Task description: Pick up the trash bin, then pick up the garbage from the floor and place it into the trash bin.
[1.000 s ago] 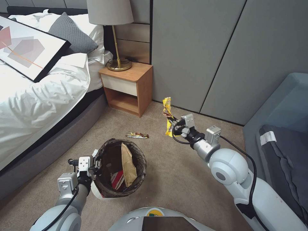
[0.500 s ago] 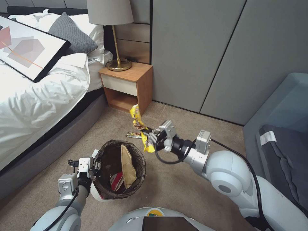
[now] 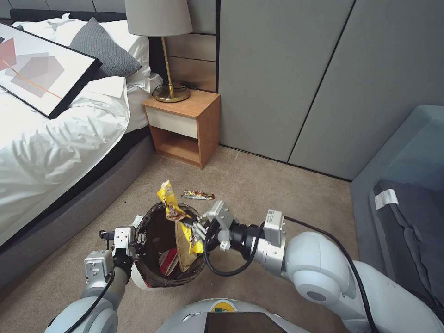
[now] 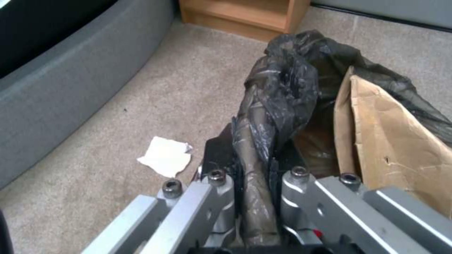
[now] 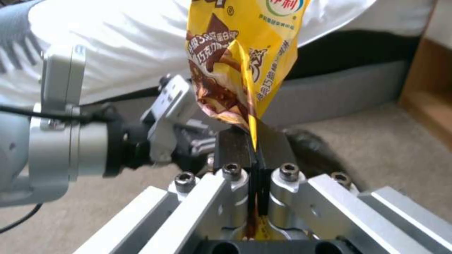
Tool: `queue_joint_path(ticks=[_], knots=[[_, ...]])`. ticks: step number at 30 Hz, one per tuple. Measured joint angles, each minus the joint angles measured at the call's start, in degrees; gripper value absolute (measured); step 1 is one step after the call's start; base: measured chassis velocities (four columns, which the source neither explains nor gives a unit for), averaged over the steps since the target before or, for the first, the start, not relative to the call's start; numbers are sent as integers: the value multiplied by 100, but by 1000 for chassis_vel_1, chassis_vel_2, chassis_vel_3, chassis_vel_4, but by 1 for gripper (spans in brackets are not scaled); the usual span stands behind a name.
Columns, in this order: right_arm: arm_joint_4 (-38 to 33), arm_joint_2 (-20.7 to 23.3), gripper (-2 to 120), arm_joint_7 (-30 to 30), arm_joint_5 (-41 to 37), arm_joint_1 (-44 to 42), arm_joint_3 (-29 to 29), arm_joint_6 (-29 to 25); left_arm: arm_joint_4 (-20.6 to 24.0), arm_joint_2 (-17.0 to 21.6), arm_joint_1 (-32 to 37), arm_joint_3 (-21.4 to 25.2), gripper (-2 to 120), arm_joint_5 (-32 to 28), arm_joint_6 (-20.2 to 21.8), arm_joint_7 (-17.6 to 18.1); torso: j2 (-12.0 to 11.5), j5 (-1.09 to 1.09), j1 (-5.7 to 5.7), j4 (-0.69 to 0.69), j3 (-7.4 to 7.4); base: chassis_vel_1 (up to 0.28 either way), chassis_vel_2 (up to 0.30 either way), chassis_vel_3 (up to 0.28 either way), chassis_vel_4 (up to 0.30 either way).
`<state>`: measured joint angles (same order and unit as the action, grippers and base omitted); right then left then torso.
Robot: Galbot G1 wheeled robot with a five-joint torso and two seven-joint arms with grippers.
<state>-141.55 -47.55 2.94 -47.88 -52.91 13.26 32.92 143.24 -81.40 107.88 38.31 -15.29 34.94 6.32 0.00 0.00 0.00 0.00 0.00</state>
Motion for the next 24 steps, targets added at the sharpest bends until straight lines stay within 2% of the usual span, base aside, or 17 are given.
queue_joint_path(ticks=[16,21,22,24], knots=[[641,-331,-2,143,289,90,689,77,0,-10,-55,-25,7,31,-8,-24,0,-1,0,0,0,0,0,0,0],[846,-460,15,342,309,146,833,148,0,13,-65,-13,7,10,-8,-29,0,0,0,0,0,0,0,0,0],[846,-460,15,342,309,146,833,148,0,13,-65,-13,7,10,-8,-29,0,0,0,0,0,0,0,0,0],[885,-483,26,347,325,183,878,195,0,22,-75,-12,7,-21,-6,-30,0,0,0,0,0,0,0,0,0]])
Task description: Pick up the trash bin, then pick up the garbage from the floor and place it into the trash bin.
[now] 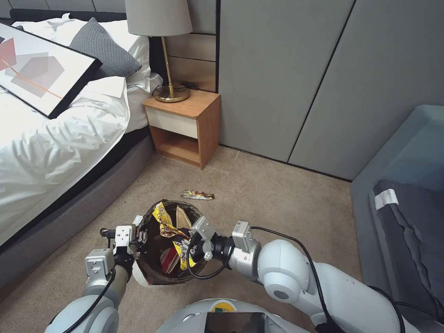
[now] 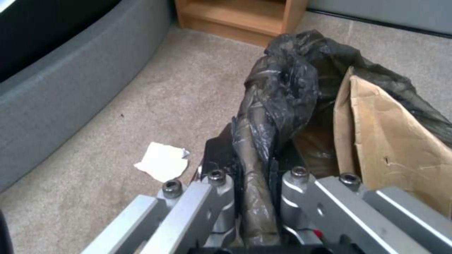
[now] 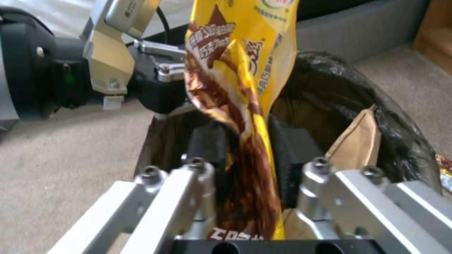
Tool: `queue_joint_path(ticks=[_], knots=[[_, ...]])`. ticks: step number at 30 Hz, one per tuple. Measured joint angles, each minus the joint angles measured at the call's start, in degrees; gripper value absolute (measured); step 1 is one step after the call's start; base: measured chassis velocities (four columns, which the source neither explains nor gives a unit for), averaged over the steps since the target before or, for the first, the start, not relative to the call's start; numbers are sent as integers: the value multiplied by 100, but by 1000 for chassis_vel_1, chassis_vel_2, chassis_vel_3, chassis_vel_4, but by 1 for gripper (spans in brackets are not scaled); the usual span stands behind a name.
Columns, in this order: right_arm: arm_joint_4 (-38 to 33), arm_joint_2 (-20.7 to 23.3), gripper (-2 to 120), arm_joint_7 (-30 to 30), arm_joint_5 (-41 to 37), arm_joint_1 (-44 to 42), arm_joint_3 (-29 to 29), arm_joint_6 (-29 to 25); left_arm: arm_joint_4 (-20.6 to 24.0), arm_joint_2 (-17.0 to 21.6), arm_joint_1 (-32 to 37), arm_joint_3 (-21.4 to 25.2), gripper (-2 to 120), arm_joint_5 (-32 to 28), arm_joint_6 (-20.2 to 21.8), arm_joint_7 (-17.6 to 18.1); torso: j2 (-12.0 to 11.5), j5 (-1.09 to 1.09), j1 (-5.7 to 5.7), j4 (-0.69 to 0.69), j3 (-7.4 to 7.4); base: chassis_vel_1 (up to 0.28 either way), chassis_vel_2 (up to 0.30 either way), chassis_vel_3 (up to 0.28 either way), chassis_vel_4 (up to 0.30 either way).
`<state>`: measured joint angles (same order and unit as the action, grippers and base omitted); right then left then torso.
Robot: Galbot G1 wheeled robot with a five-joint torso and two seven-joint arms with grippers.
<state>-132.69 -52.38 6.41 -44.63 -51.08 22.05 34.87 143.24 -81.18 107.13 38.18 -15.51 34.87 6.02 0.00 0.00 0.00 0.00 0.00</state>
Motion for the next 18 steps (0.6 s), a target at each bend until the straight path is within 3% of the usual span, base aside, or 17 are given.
queue_joint_path(ticks=[6,9,11,18], knots=[[23,-14,45,36,0,9,20,9,0,-9,-17,-3,7,-10,3,0,0,0,0,0,0,0,0,0,0],[2,3,60,38,-5,20,-5,58,0,-9,-30,-5,7,-14,5,0,0,0,0,0,0,0,0,0,0],[-9,7,63,37,-17,26,-19,78,0,-9,-31,-6,7,-15,5,-1,0,0,0,0,0,0,0,0,0],[-3,12,92,31,-39,38,-122,103,0,-1,-26,-2,7,-22,13,0,0,0,0,0,0,0,0,0,0]])
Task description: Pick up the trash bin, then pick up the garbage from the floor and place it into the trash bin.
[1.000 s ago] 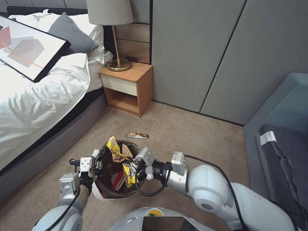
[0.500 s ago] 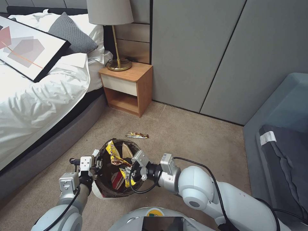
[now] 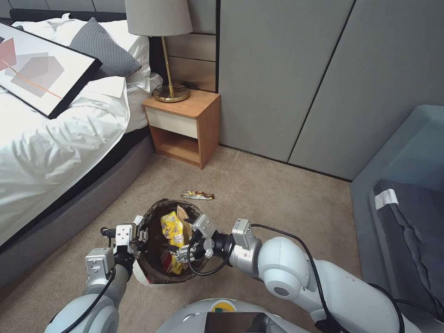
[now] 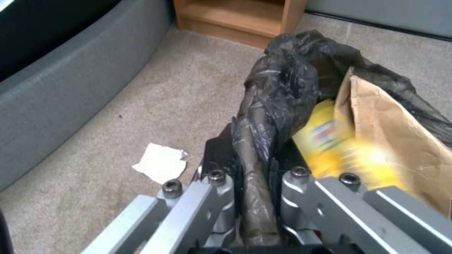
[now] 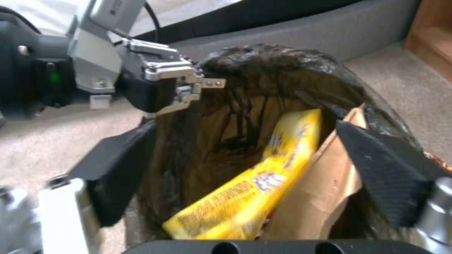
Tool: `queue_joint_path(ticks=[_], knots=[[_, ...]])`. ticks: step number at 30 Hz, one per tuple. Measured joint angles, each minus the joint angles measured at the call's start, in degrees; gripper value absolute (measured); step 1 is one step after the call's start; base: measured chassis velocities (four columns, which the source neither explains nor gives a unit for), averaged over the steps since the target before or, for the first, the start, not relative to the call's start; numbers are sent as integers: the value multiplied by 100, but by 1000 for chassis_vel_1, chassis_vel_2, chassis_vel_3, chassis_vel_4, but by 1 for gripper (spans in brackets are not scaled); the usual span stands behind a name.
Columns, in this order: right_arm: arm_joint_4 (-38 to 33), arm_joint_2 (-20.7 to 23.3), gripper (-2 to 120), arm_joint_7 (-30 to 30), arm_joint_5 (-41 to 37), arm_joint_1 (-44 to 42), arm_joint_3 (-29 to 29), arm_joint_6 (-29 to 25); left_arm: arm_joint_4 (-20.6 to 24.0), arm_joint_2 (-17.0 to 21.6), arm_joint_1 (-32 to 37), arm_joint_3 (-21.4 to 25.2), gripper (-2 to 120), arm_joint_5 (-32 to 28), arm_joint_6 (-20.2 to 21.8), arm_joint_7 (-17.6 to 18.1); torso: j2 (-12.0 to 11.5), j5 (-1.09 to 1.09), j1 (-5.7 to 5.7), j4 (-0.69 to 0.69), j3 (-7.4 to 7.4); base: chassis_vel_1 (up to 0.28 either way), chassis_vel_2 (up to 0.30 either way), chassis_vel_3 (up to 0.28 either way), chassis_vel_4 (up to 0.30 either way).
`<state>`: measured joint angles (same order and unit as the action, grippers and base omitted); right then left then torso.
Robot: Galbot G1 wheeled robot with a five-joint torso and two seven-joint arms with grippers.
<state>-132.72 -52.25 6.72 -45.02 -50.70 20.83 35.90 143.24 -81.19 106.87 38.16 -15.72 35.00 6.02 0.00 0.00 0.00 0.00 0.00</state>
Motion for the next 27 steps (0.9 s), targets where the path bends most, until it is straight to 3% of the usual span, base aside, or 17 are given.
queue_joint_path(ticks=[3,14,17,22,27], knots=[[-11,-1,99,-4,2,-8,-53,-3,0,0,7,-1,7,-1,1,0,0,0,0,0,0,0,0,0,0],[-383,92,100,-35,-205,-69,-606,-39,0,-5,33,0,7,1,2,0,0,0,0,0,0,0,0,0,0],[-726,215,100,-79,-207,-380,-1214,-237,0,-4,43,18,7,1,4,1,0,0,0,1,0,0,0,0,0],[-953,258,100,53,-3,-771,-1748,-470,0,-2,44,28,7,-2,4,2,0,1,0,0,0,0,0,0,0],[-1016,24,100,-150,1200,-1749,-3100,-879,0,-6,33,32,7,-9,4,5,0,1,0,2,0,0,0,0,0]])
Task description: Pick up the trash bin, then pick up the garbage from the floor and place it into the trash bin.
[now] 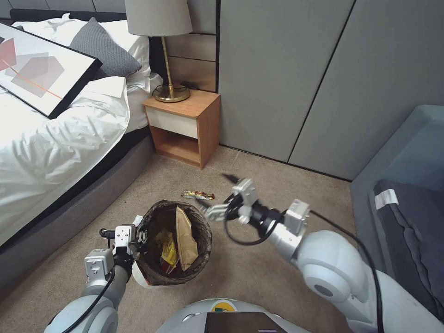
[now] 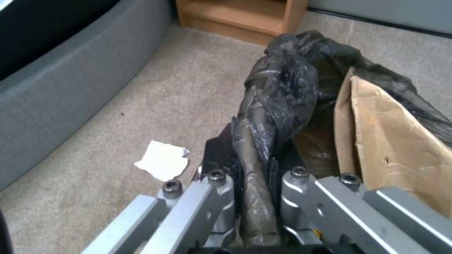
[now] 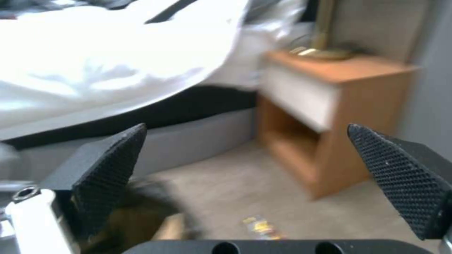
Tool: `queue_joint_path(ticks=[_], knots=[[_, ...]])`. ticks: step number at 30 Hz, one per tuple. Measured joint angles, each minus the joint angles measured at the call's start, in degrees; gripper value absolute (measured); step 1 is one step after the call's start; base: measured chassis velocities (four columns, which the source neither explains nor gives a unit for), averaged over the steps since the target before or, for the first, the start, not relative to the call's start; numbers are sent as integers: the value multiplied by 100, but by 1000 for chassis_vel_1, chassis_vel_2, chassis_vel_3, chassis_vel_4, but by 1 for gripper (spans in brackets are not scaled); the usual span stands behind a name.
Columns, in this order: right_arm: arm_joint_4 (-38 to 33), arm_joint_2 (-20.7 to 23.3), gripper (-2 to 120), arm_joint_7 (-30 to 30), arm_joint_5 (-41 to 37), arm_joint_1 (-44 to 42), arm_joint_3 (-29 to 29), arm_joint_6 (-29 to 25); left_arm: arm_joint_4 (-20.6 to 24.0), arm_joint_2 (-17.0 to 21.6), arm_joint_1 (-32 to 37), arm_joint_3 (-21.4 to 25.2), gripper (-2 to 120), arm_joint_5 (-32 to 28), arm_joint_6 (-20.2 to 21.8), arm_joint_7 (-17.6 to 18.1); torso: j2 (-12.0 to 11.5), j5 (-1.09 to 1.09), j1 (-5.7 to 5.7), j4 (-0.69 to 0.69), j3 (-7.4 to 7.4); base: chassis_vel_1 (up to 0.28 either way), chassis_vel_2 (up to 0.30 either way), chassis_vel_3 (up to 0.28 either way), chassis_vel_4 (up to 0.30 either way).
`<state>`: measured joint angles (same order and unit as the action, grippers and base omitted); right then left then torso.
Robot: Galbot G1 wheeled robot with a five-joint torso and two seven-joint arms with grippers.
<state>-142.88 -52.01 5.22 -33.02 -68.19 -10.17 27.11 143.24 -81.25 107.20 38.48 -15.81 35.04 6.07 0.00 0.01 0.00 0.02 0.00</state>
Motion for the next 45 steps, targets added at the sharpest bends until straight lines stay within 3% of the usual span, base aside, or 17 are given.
queue_joint_path(ticks=[11,17,25,45], knots=[[110,-630,100,-296,572,-1034,-1661,-512,0,49,-24,44,7,-31,0,-3,0,0,0,-1,0,0,0,0,0],[32,-1371,100,-559,1099,-1815,-2249,-938,0,62,-82,20,7,-64,-1,-5,0,-2,0,-1,0,0,0,0,0],[39,-2052,100,-700,1629,-2296,-2499,-1271,-1,107,-189,12,7,-47,-5,-10,0,-2,0,-3,0,0,0,0,0],[68,-2642,100,-638,2174,-2792,-2507,-1585,0,78,-522,68,7,179,-9,-91,0,-2,0,-2,0,0,0,0,0]])
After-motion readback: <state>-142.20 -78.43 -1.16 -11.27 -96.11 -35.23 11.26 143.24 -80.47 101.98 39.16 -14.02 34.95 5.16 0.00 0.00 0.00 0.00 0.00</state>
